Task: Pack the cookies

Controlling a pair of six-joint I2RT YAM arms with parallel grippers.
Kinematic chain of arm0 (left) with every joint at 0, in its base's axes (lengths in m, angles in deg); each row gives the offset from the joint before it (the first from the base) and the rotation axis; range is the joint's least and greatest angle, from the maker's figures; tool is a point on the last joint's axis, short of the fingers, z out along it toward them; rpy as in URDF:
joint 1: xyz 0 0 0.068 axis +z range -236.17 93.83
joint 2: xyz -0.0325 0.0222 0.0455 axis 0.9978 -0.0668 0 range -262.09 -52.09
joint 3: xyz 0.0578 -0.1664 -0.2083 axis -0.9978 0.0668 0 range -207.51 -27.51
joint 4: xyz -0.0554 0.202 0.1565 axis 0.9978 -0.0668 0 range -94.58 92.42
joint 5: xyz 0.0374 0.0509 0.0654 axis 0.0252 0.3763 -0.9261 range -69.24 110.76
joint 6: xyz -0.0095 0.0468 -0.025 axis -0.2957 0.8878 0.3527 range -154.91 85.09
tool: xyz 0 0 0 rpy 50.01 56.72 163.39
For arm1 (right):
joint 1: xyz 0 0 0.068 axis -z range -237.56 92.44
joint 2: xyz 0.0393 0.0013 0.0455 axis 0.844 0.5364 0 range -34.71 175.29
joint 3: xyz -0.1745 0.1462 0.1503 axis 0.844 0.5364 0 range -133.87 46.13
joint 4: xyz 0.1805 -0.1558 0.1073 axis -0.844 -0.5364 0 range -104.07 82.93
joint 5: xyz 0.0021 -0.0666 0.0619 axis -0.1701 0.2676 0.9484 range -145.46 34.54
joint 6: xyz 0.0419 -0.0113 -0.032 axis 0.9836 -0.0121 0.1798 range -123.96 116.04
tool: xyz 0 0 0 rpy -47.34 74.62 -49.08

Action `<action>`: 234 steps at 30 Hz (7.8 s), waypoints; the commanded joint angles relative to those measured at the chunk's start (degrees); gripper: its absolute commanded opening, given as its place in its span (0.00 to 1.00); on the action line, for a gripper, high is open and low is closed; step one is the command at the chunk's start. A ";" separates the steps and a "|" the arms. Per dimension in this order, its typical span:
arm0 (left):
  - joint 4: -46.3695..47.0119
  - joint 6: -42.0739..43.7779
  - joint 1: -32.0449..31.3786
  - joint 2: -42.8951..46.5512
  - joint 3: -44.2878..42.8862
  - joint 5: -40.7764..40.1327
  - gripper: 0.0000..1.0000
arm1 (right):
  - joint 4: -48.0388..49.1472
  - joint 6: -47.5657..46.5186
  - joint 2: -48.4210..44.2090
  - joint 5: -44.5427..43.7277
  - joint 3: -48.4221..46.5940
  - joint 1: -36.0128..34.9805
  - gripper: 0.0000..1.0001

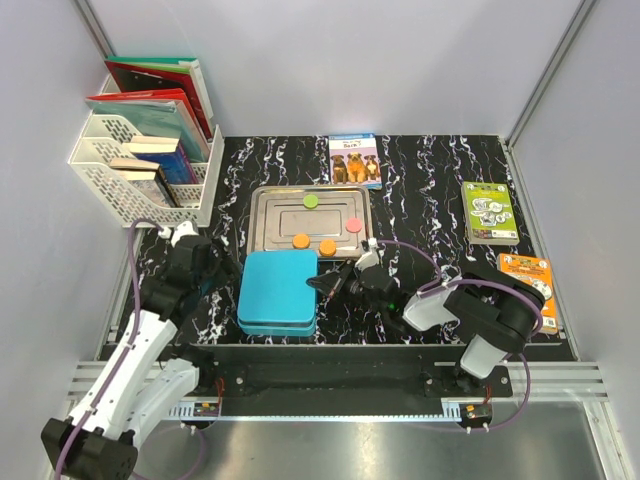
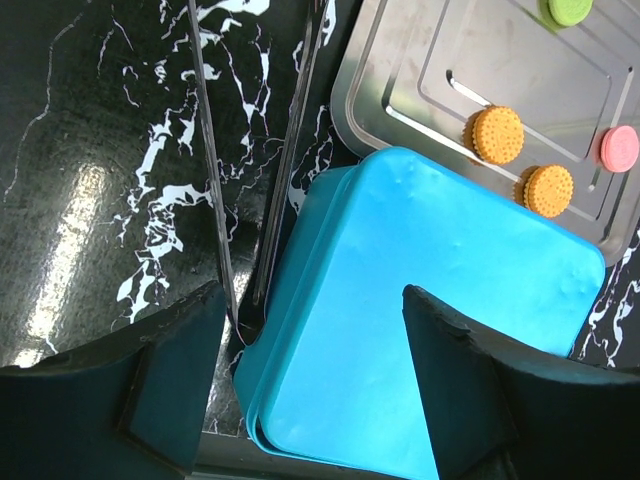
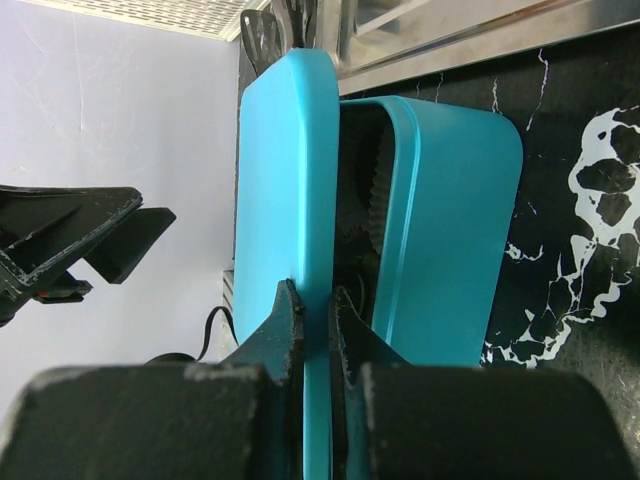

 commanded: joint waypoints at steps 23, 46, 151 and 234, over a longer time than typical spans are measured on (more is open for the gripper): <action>8.26 3.70 -0.08 -2.60 0.51 11.56 0.65 | 0.98 0.79 -2.37 -1.81 2.34 -2.41 0.00; 14.95 5.37 -3.86 -12.52 3.50 24.14 0.29 | 1.77 1.49 -0.08 -2.34 2.69 -2.41 0.00; 6.51 -1.22 -3.16 -14.73 3.67 11.66 0.49 | -31.45 -8.53 -17.84 -14.55 -3.64 -3.73 0.89; -6.14 -9.83 -35.14 3.73 1.91 8.76 0.00 | -99.21 -47.28 25.23 2.23 -84.23 8.84 0.00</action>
